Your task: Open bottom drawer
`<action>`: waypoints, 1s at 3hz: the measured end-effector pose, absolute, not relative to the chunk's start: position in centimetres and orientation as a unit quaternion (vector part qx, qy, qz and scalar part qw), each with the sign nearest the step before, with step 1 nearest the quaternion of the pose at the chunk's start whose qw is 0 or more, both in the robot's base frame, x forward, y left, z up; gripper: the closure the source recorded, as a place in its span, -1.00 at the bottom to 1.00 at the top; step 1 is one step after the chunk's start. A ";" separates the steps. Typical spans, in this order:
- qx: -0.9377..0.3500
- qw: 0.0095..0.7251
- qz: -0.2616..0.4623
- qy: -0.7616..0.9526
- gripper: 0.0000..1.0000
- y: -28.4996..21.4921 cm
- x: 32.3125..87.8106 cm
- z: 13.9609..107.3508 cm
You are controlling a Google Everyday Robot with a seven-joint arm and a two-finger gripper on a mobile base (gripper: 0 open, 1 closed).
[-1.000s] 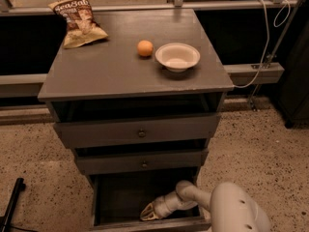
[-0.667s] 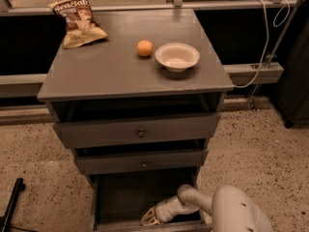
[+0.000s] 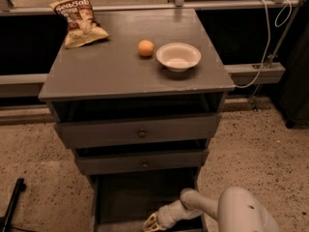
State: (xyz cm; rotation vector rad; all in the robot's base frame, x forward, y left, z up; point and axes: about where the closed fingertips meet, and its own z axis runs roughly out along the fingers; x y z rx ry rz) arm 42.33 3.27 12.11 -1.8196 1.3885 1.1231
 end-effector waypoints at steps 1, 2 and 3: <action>-0.675 0.313 0.423 0.517 1.00 2.0 41.2 13.3; -0.665 0.371 0.399 0.511 1.00 -0.6 41.6 15.7; -0.659 0.433 0.363 0.496 1.00 -3.1 41.8 19.4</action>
Offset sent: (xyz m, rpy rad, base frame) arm 0.0034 -0.0790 0.0681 0.1771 -0.2222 -0.1734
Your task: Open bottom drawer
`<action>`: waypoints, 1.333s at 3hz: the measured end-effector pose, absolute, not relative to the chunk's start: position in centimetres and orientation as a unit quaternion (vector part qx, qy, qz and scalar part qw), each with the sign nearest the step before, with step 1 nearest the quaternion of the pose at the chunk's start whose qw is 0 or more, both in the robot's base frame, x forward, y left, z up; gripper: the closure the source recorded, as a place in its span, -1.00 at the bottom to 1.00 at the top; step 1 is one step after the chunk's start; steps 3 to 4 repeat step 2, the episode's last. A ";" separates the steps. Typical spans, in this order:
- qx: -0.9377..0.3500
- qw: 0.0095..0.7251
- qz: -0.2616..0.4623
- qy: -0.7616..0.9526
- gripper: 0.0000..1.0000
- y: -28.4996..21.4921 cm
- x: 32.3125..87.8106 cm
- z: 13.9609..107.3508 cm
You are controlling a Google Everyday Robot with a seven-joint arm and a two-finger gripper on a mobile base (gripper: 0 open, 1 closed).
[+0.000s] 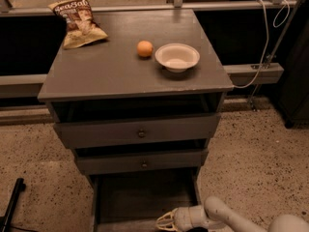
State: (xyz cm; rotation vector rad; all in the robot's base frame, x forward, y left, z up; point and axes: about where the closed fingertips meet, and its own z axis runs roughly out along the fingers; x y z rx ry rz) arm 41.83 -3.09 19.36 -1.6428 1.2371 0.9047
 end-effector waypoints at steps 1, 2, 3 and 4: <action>-0.659 0.451 0.350 0.490 1.00 -4.1 41.2 21.6; -0.658 0.452 0.350 0.490 0.63 -4.2 41.0 21.6; -0.658 0.452 0.350 0.490 0.63 -4.2 41.0 21.6; -0.658 0.452 0.350 0.490 0.63 -4.2 41.0 21.6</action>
Offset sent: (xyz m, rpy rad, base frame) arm -0.0059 -0.0092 0.0198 0.0147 -0.0370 -0.0145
